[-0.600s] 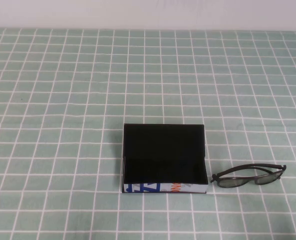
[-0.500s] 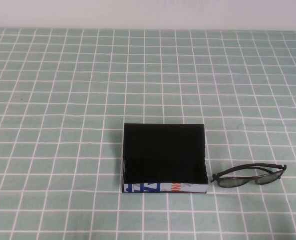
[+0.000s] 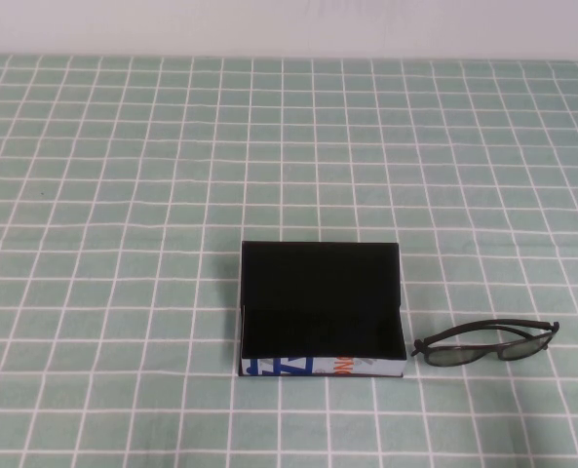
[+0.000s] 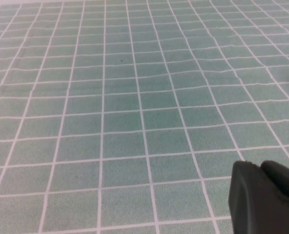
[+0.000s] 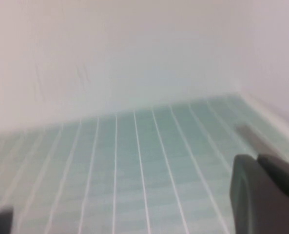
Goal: Return glasses to glasses case
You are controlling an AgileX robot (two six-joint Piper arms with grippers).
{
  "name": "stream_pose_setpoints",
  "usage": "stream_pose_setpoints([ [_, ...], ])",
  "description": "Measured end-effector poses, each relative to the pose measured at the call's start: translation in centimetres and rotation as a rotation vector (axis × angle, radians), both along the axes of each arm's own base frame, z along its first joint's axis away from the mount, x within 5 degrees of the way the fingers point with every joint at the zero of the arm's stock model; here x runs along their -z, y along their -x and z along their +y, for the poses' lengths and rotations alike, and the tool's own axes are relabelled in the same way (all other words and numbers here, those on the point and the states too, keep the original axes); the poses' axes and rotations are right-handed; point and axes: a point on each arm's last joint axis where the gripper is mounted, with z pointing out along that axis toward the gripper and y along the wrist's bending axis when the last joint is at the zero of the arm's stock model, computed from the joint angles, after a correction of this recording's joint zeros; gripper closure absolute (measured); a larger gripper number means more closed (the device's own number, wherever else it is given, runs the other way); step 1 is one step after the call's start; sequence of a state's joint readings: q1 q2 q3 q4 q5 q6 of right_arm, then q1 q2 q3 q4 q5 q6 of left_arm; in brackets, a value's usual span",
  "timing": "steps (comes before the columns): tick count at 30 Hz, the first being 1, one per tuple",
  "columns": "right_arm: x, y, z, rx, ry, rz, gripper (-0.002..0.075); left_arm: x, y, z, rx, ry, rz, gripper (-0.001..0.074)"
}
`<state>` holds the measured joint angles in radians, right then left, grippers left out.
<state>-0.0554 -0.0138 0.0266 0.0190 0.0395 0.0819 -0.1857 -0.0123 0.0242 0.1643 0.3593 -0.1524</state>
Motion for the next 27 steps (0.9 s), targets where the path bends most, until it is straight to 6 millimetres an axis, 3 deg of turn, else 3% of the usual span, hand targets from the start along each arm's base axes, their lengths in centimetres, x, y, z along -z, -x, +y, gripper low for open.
stream_pose_setpoints([
  [6, -2.5, 0.4, -0.2, 0.027, 0.010, -0.277, 0.0737, 0.0, 0.0, 0.0, 0.000, 0.000, 0.000, 0.0737],
  [11, -5.1, 1.8, -0.4, 0.059, 0.019, -0.605, 0.0737, 0.0, 0.0, 0.0, 0.000, 0.000, 0.000, 0.0737],
  [16, -7.9, 2.9, -0.4, 0.013, -0.102, -0.734, 0.0737, 0.0, 0.0, 0.0, 0.000, 0.000, 0.000, 0.0737],
  [21, -13.6, 4.9, 0.0, -0.054, -0.192, -0.666, 0.0737, 0.0, 0.0, 0.0, 0.000, 0.000, 0.000, 0.0737],
  [24, -17.4, 6.2, 0.3, -0.054, -0.155, -0.545, 0.0737, 0.0, 0.0, 0.0, 0.000, 0.000, 0.000, 0.0737],
  [27, -19.9, 5.0, 0.3, -0.018, -0.082, -0.322, 0.0737, 0.0, 0.0, 0.0, 0.000, 0.000, 0.000, 0.0737],
])
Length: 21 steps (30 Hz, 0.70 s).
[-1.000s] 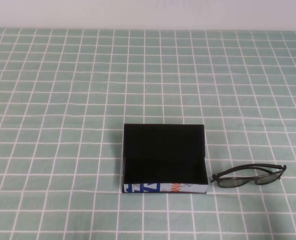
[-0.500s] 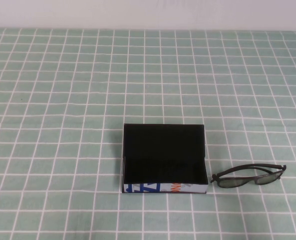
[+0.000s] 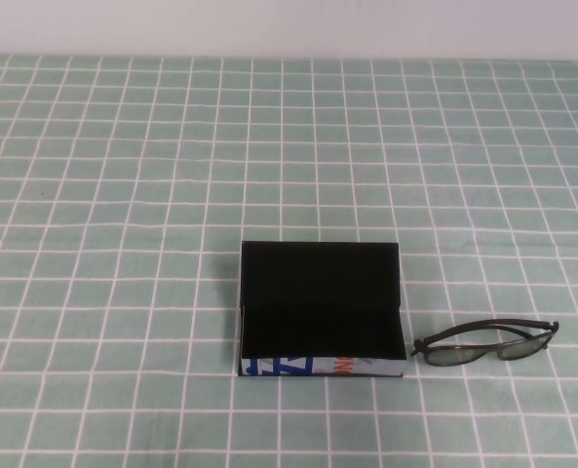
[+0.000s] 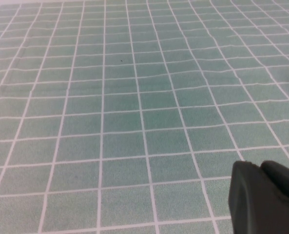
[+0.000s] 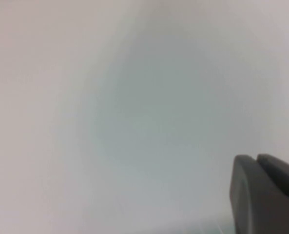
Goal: Return glasses to glasses case
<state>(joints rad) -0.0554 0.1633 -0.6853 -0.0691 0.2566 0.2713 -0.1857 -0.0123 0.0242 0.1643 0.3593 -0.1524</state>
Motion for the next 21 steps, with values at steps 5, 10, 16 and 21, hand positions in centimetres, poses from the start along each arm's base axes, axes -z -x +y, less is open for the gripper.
stream_pose_setpoints([
  [5, -2.0, -5.2, -0.6, 0.052, 0.106, 0.482, 0.0737, 0.0, 0.0, 0.0, 0.000, 0.000, 0.000, 0.0737],
  [10, -2.9, -9.7, -0.6, 0.020, 0.345, 0.682, 0.0737, 0.0, 0.0, 0.0, 0.000, 0.000, 0.000, 0.0737],
  [16, -2.3, -11.8, 1.9, -0.184, 0.670, 0.705, 0.0737, 0.0, 0.0, 0.0, 0.000, 0.001, 0.002, 0.0737],
  [21, 0.8, -13.4, 4.7, -0.445, 1.178, 0.870, 0.0737, 0.0, 0.0, 0.0, 0.000, 0.001, 0.002, 0.0737],
])
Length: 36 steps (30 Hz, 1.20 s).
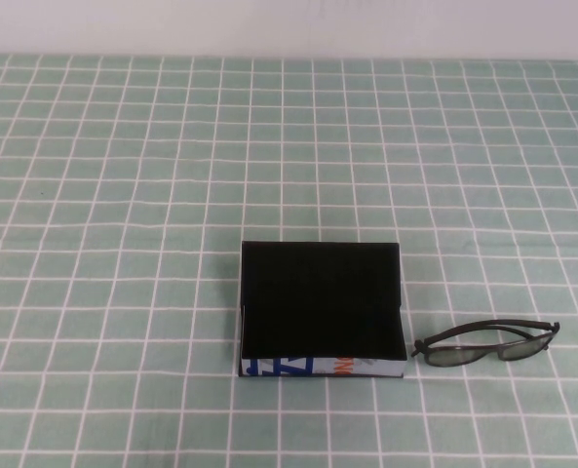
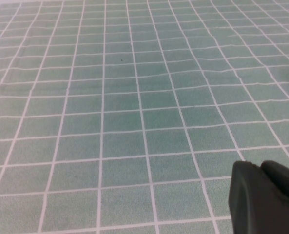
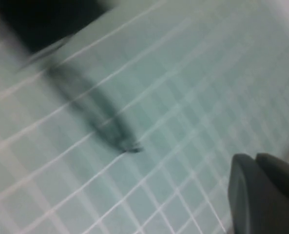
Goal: Return glasses to glasses case
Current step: Pick up the glasses from the table
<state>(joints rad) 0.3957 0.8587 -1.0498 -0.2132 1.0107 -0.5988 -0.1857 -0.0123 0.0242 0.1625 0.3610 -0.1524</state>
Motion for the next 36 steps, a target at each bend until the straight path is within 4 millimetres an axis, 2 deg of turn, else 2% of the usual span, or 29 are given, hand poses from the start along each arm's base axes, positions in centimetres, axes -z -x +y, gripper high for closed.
stream_pose_setpoints([
  [5, 3.0, -1.4, 4.1, -0.334, 0.259, 0.176, 0.0737, 0.0, 0.0, 0.0, 0.000, 0.000, 0.000, 0.0737],
  [10, 5.5, -3.5, 6.1, -0.425, 0.359, 0.285, 0.0737, 0.0, 0.0, 0.0, 0.000, 0.002, 0.000, 0.0737],
  [13, 6.6, -4.2, 6.8, -0.439, 0.332, 0.352, 0.0737, 0.0, 0.0, 0.0, 0.000, 0.002, 0.000, 0.0737],
  [17, 8.1, -5.1, 6.9, -0.440, 0.187, 0.528, 0.0737, 0.0, 0.0, 0.0, 0.000, 0.002, 0.000, 0.0737],
  [20, 8.7, -6.1, 6.3, -0.410, 0.111, 0.573, 0.0737, 0.0, 0.0, 0.0, 0.000, 0.002, 0.000, 0.0737],
  [24, 8.7, -7.3, 5.4, -0.356, 0.112, 0.517, 0.0737, 0.0, 0.0, 0.0, 0.000, 0.003, 0.001, 0.0737],
  [31, 8.5, -8.4, 5.7, -0.334, 0.069, 0.417, 0.0737, 0.0, 0.0, 0.0, 0.000, 0.003, 0.001, 0.0737],
  [36, 10.0, -10.1, 5.9, -0.324, 0.121, 0.411, 0.0736, 0.0, 0.0, 0.0, 0.000, 0.003, 0.001, 0.0737],
])
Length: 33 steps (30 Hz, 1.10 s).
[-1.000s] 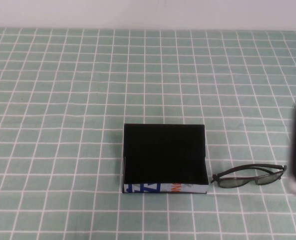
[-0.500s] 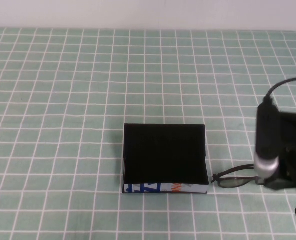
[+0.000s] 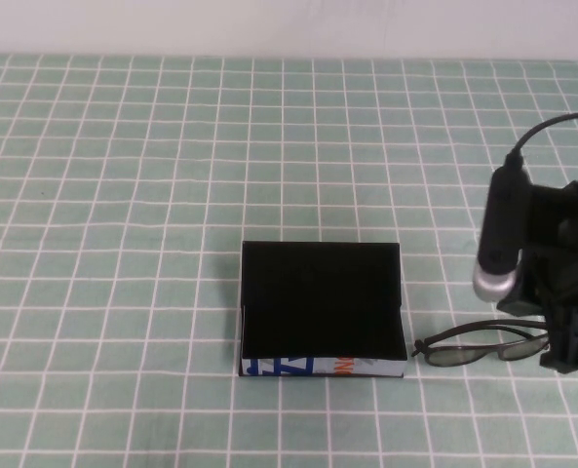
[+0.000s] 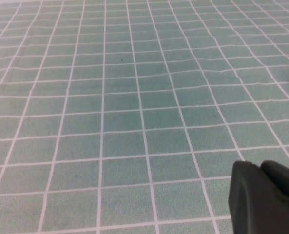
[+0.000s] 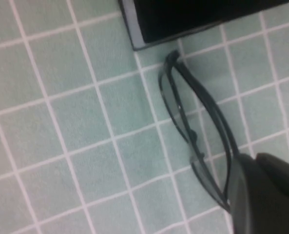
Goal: Return glasses to glasses case
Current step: Pick up the glasses from the table
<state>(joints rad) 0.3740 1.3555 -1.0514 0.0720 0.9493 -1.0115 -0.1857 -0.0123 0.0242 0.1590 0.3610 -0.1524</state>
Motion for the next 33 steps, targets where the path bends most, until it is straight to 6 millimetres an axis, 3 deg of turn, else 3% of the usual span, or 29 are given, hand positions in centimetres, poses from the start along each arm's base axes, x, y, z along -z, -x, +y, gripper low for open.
stream_pose_setpoints([
  [7, 3.0, -1.8, 0.1, -0.019, 0.104, 0.074, 0.0731, 0.0, 0.0, 0.0, 0.000, 0.000, 0.000, 0.0737],
  [10, 4.0, -2.4, 0.3, -0.021, 0.116, 0.088, 0.0662, 0.0, 0.0, 0.0, 0.000, 0.000, 0.000, 0.0737],
  [13, 4.6, -3.0, 0.5, -0.019, 0.115, 0.074, 0.0482, 0.0, 0.0, 0.0, 0.000, 0.000, 0.000, 0.0737],
  [16, 5.5, -3.7, 0.6, -0.026, 0.136, 0.061, 0.0253, 0.0, 0.0, 0.0, 0.000, 0.000, 0.000, 0.0737],
  [18, 6.2, -4.1, 0.6, -0.036, 0.161, 0.068, 0.0167, 0.0, 0.0, 0.0, 0.000, 0.000, 0.000, 0.0737],
  [23, 7.0, -4.5, 0.7, -0.066, 0.189, 0.073, 0.0117, 0.0, 0.0, 0.0, 0.000, 0.000, 0.000, 0.0737],
  [33, 8.7, -5.1, 1.0, -0.142, 0.211, 0.090, 0.0110, 0.0, 0.0, 0.0, 0.000, 0.000, 0.000, 0.0737],
])
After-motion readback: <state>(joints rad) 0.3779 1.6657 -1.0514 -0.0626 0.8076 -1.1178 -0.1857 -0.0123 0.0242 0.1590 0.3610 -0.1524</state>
